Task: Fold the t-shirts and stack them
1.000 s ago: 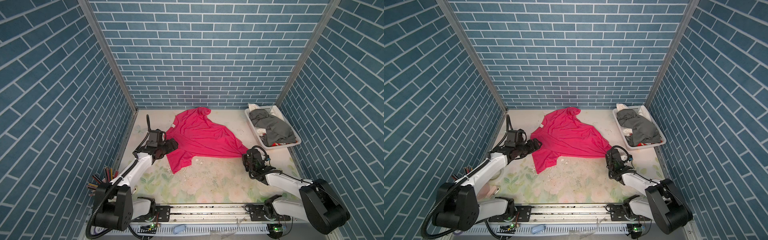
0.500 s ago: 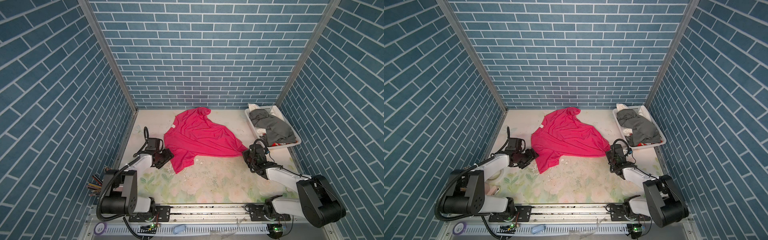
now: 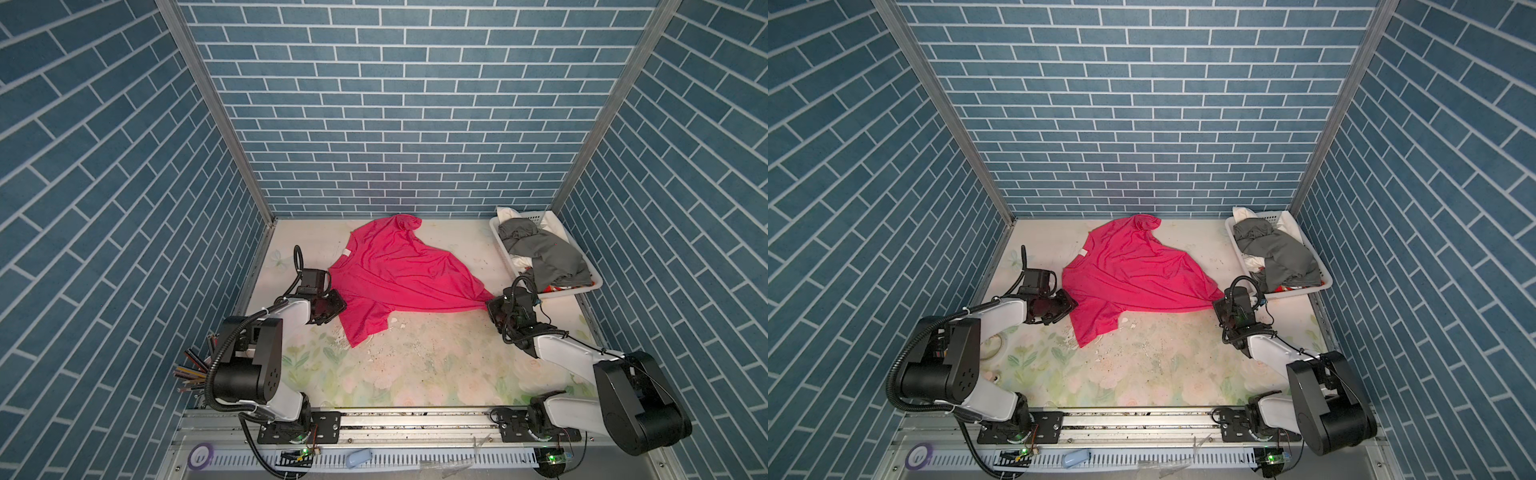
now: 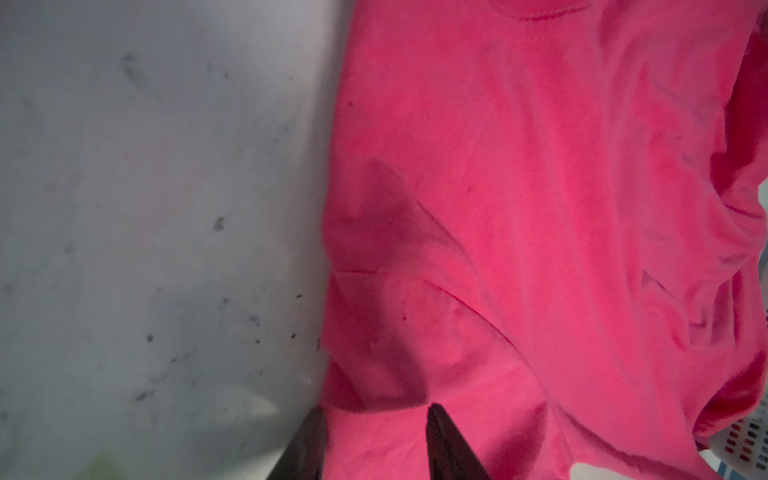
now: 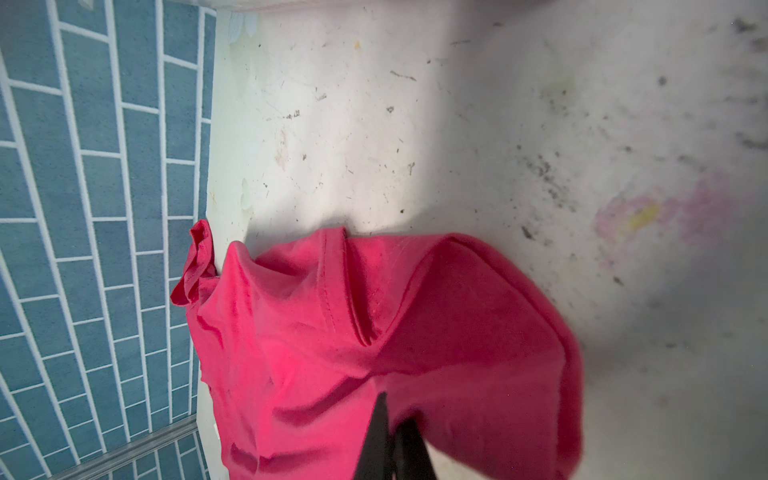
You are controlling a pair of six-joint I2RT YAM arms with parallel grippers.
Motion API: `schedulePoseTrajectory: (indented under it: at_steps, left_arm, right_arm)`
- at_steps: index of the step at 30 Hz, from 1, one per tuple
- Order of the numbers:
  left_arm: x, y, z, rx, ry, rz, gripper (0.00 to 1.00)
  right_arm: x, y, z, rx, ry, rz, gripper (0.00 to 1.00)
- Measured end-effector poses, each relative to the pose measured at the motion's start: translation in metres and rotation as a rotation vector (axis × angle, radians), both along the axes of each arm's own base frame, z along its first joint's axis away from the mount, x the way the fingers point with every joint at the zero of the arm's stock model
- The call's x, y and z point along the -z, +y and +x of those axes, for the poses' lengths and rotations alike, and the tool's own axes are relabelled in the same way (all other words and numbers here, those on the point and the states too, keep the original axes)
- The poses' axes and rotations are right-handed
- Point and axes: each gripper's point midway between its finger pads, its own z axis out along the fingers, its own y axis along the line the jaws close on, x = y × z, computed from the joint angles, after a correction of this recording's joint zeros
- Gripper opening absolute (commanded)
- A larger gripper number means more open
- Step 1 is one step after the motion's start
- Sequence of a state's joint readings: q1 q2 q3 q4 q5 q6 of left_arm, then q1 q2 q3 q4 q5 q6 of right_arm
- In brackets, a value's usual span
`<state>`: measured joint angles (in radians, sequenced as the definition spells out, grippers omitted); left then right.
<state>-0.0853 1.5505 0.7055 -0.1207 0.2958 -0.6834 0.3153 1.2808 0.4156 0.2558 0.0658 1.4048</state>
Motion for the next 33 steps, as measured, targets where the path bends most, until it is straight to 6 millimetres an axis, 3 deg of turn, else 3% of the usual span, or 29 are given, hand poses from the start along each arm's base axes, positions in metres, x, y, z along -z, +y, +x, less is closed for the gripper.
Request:
schedulePoseTrajectory:
  at_steps: [16,21,27,33]
  left_arm:
    - [0.0,0.001,0.009,-0.013,-0.047,0.071,0.43]
    - [-0.001,0.001,-0.004,-0.002,-0.036,0.077,0.5]
    - [0.0,-0.002,-0.026,0.021,-0.017,0.065,0.51]
    - [0.0,-0.024,-0.036,0.059,-0.007,0.015,0.51]
  right_arm:
    - [-0.004,-0.003,0.005,0.004,-0.017,0.024,0.0]
    - [-0.007,-0.005,0.005,-0.001,-0.027,0.018,0.0]
    - [-0.008,-0.004,0.005,-0.005,-0.03,0.019,0.0]
    - [-0.009,-0.003,0.006,-0.012,-0.032,0.026,0.0]
